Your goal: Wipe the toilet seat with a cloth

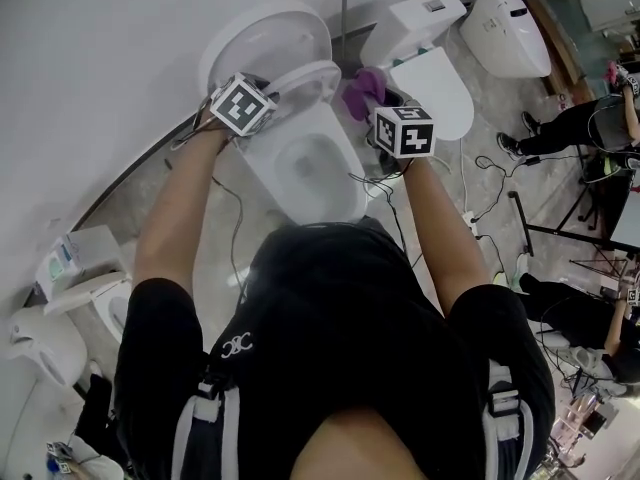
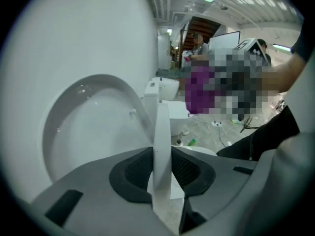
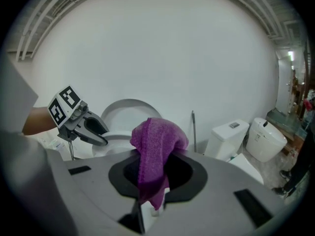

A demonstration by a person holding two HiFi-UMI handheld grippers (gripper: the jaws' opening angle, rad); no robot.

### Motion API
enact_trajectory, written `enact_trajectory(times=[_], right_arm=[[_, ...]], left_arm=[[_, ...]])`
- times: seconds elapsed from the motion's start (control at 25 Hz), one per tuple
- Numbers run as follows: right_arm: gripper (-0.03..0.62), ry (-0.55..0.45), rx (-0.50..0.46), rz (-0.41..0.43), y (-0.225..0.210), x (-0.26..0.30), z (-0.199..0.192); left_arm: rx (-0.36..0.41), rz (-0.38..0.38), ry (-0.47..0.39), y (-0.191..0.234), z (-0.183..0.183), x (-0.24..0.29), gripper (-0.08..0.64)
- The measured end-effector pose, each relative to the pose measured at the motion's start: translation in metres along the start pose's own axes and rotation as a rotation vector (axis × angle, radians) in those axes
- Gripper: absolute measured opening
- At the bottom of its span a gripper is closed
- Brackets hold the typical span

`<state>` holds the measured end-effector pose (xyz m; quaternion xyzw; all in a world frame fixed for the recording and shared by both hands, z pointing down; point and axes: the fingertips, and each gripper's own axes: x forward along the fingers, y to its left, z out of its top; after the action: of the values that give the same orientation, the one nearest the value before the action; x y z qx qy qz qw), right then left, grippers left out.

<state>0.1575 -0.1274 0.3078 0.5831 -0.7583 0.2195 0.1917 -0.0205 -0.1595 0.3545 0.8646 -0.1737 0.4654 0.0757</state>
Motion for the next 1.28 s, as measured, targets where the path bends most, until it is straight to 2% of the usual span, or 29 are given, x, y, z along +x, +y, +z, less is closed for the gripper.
enact_trajectory(times=[0.16, 0.32, 0.48, 0.68, 1.0, 1.12, 1.28], right_arm=[[0.061, 0.010, 0.024, -0.007, -0.006, -0.007, -0.010], [0.061, 0.014, -0.007, -0.021, -0.005, -0.011, -0.016], [0.061, 0.021, -0.035, -0.011, 0.001, -0.015, -0.023], [0.061, 0.073, -0.001, -0.017, -0.011, -0.021, -0.056], [0.061, 0.159, 0.048, 0.017, -0.030, -0.025, -0.120], [0.061, 0.198, 0.027, 0.069, -0.033, -0.026, -0.149], [0.061, 0.265, -0.016, 0.157, -0.041, -0.021, -0.187]], left_arm=[[0.041, -0.238, 0.039, -0.049, 0.000, 0.002, 0.106], [0.039, -0.450, 0.067, -0.101, -0.006, 0.012, 0.154], [0.056, -0.595, 0.098, -0.153, -0.018, 0.024, 0.198], [0.016, -0.786, 0.098, -0.219, -0.036, 0.045, 0.232], [-0.005, -0.947, 0.201, -0.301, -0.069, 0.092, 0.255], [0.017, -0.930, 0.257, -0.331, -0.088, 0.109, 0.258], [0.074, -0.856, 0.355, -0.360, -0.118, 0.139, 0.261]])
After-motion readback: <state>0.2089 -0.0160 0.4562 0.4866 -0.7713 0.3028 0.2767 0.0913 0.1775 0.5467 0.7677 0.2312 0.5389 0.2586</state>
